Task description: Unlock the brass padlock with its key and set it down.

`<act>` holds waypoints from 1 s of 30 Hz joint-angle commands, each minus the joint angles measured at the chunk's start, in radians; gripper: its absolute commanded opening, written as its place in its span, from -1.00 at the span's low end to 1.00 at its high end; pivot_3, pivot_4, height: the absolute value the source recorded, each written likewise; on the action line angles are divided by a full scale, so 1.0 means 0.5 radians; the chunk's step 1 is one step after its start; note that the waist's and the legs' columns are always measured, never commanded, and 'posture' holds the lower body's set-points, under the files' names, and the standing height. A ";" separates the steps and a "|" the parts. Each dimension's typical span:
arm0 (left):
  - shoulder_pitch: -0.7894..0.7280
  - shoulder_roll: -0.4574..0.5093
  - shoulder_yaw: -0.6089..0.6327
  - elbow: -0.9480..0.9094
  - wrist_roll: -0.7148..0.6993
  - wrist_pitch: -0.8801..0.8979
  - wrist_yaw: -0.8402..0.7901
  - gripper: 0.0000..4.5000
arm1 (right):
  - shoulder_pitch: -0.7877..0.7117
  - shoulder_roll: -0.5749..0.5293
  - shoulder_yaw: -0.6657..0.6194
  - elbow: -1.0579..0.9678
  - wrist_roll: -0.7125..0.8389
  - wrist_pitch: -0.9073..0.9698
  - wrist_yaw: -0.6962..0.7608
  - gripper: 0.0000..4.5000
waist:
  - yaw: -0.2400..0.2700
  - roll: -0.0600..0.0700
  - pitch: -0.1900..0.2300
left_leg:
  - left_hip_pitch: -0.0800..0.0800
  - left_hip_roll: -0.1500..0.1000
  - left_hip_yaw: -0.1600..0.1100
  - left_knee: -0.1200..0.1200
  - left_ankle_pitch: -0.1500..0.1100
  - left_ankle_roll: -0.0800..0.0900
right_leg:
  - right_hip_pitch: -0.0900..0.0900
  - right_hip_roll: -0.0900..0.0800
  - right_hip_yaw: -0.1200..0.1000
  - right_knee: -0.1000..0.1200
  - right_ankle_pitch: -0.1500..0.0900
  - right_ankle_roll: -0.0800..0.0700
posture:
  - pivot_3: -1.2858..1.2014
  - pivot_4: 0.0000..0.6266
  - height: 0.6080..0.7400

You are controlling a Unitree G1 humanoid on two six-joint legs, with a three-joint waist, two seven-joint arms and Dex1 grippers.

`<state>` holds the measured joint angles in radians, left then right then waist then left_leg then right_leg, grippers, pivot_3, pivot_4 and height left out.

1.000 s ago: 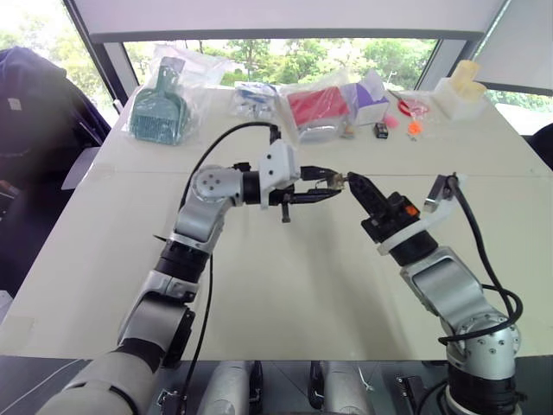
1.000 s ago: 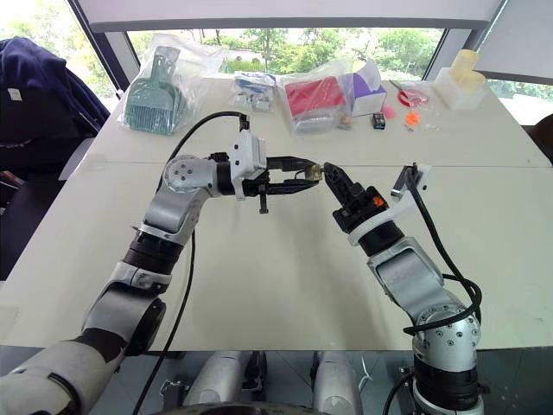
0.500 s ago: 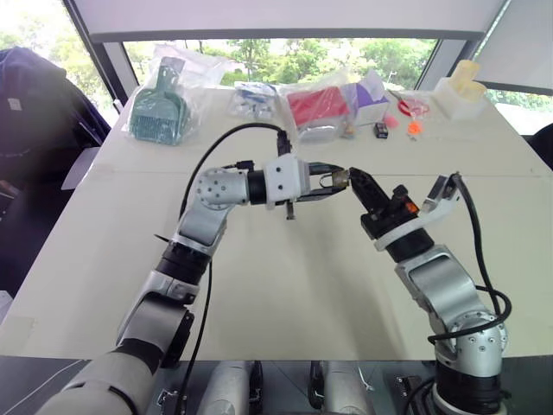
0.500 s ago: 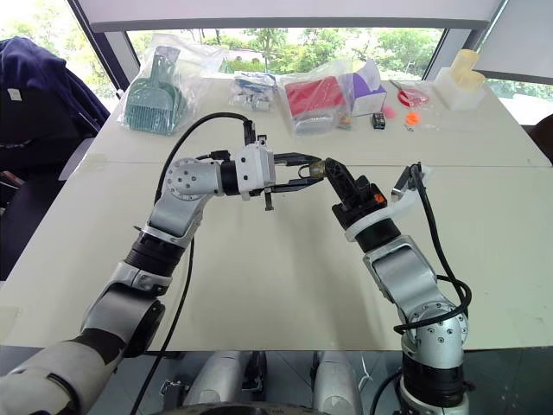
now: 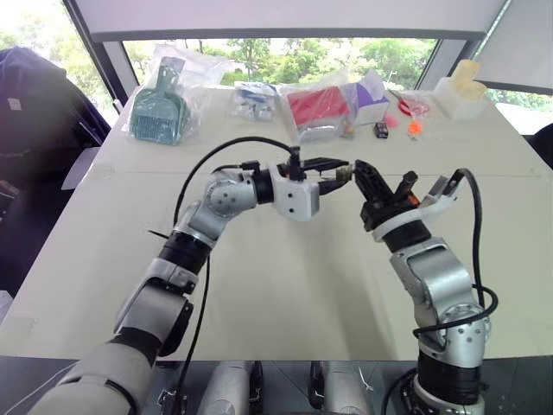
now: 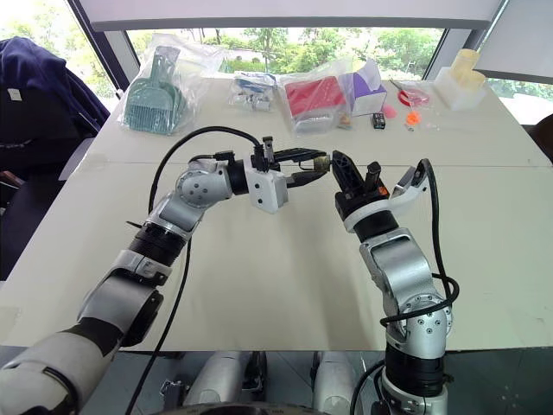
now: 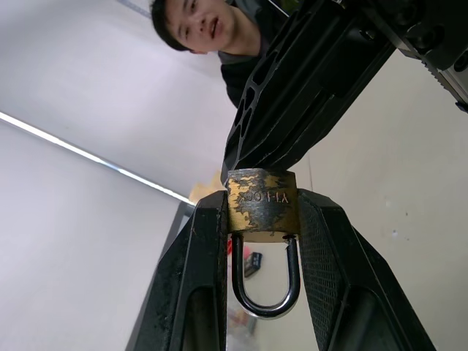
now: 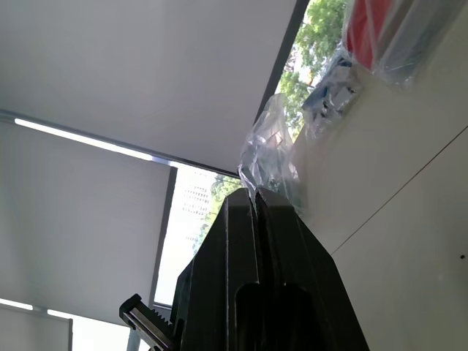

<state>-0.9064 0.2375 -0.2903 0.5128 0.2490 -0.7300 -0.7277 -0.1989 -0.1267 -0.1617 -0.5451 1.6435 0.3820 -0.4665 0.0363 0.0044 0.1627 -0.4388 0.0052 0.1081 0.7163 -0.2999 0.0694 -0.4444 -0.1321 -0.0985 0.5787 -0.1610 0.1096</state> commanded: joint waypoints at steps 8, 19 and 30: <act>-0.152 0.028 0.048 0.002 -0.795 0.570 -0.849 -0.65 | 0.170 -0.754 -0.206 -0.151 -0.170 0.333 0.742 0.75 | -0.002 0.005 0.003 | 0.000 0.000 0.001 0.000 0.000 0.000 | -0.001 -0.001 0.000 -0.001 -0.001 0.000 | 0.03 -0.52 0.93; -0.205 -0.063 0.103 -0.145 -0.988 0.814 -1.037 -0.65 | 0.207 -0.917 -0.203 -0.126 -0.079 0.475 1.062 0.75 | 0.005 0.005 0.003 | 0.000 0.001 0.000 0.001 0.000 0.001 | 0.000 -0.001 0.000 -0.001 -0.001 0.000 | 0.03 -0.52 0.93; -0.164 -0.066 0.092 -0.222 -0.969 0.806 -1.068 -0.65 | 0.136 -0.834 -0.147 -0.068 -0.114 0.458 0.997 -0.08 | 0.004 0.005 0.003 | -0.001 0.000 0.000 0.001 0.000 0.001 | 0.000 -0.001 0.000 -0.001 0.000 0.000 | 0.03 -0.52 0.93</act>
<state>-0.9852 0.2064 -0.2556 0.4467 -0.2268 -0.3193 -1.2617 -0.1189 -0.5528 -0.2223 -0.5679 1.5836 0.6262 0.0340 0.0384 0.0068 0.1644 -0.4390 0.0053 0.1079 0.7170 -0.3001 0.0697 -0.4446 -0.1326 -0.0985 0.5779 -0.1612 0.1094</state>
